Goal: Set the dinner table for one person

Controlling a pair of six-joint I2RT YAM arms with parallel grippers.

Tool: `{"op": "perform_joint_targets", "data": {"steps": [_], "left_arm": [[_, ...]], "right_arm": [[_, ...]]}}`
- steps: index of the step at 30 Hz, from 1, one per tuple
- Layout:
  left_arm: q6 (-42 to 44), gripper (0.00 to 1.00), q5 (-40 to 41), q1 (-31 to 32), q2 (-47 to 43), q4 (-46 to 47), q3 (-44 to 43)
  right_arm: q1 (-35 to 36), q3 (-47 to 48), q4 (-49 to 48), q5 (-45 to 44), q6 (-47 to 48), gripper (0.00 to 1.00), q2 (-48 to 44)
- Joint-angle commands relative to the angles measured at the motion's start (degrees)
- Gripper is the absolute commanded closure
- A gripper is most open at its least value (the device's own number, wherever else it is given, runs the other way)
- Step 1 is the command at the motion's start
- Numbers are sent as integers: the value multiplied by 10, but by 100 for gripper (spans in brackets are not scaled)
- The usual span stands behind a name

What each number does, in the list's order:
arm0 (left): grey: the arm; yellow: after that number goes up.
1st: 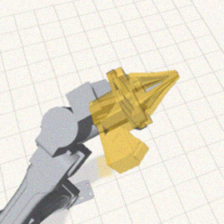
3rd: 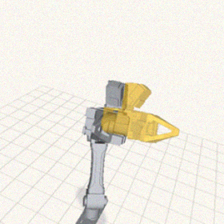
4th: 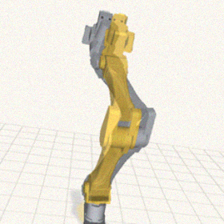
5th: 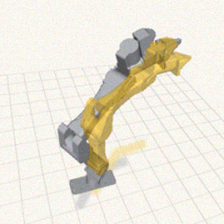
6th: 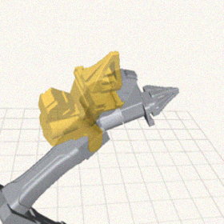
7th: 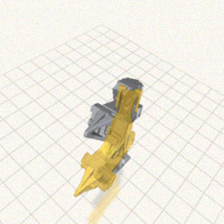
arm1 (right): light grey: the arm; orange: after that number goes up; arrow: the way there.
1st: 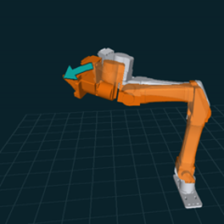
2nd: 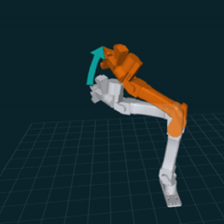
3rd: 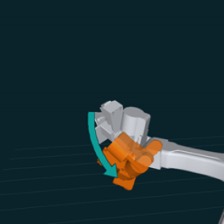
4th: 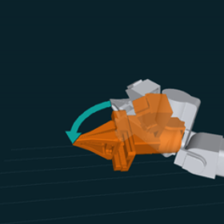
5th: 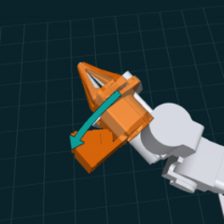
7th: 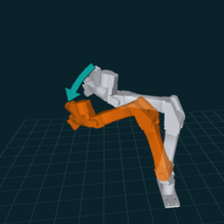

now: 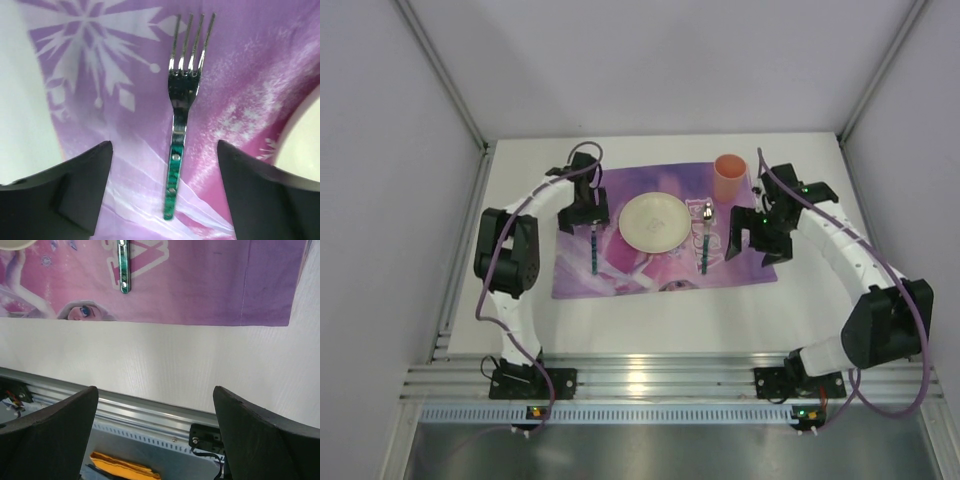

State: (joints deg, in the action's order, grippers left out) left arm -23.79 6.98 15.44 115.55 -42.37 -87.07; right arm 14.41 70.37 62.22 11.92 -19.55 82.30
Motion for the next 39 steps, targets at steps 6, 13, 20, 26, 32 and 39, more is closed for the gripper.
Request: {"op": "perform_joint_targets", "data": {"steps": [6, 13, 20, 26, 32, 39], "left_arm": [[27, 2, 16, -39, -195, 4, -31], [85, 1, 107, -40, -470, 363, 345], [138, 3, 138, -40, -650, 543, 610], [186, 2, 141, -45, -645, 684, 745], [190, 2, 115, -59, -485, 862, 761], [213, 2, 55, -76, -331, 913, 659]], "right_arm": [[6, 134, -97, 17, 14, 0, -131], [8, 10, -254, -146, -57, 0, -288], [9, -243, -381, -173, -53, 0, -502], [9, -342, -437, -177, -13, 0, -635], [8, -328, -388, -157, -19, 0, -640], [8, -291, -362, -88, -18, 0, -573]]}}
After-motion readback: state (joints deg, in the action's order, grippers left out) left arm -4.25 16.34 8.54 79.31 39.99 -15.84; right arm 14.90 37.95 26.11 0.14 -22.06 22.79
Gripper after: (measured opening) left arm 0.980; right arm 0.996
